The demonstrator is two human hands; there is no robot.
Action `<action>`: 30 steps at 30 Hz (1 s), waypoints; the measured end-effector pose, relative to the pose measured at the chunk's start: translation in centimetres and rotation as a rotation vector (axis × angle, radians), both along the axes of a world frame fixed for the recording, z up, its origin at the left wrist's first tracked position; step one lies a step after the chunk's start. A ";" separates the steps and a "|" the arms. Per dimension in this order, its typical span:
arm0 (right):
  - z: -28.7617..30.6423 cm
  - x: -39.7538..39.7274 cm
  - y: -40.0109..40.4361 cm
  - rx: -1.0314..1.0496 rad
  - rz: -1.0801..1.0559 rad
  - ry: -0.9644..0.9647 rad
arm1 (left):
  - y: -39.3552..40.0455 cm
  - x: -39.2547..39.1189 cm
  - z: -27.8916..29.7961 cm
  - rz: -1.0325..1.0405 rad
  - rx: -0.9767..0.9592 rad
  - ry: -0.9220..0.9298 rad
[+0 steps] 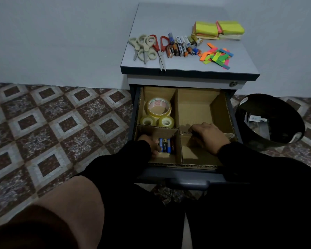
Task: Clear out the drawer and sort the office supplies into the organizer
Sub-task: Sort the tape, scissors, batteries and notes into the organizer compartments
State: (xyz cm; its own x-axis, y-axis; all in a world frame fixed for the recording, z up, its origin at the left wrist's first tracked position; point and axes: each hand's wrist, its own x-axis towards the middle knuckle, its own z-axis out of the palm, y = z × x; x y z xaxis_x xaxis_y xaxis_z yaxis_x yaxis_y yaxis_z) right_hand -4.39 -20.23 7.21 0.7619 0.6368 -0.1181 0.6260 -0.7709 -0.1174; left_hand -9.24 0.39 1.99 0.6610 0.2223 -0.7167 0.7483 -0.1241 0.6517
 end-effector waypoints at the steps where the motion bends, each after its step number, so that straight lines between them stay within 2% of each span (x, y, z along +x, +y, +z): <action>1: 0.0 0.0 0.0 -0.004 0.001 -0.004 | 0.0 -0.1 0.4 0.025 -0.042 0.013; 7: 0.8 0.5 0.0 -0.069 0.050 -0.004 | 0.4 0.6 4.2 -0.144 0.006 0.016; 14: 5.1 2.5 0.8 0.072 0.086 -0.074 | 0.6 2.1 10.1 -0.209 0.049 -0.168; 17: 7.3 3.9 1.4 0.101 0.079 -0.130 | 0.5 3.5 12.5 -0.246 0.147 -0.324; 22: 10.8 7.1 2.5 0.106 0.113 -0.223 | 0.2 6.7 16.1 -0.176 0.294 -0.548; 30: 15.2 13.2 3.8 0.091 0.092 -0.335 | 1.8 13.6 20.3 -0.297 0.581 -0.697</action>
State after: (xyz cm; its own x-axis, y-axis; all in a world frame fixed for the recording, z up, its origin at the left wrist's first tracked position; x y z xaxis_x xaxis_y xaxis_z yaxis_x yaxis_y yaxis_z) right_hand 8.83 -16.44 22.39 0.6881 0.7007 0.1885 0.7074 -0.7056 0.0402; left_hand 4.38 2.15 22.26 0.9842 0.1743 0.0298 0.1007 -0.6911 0.7157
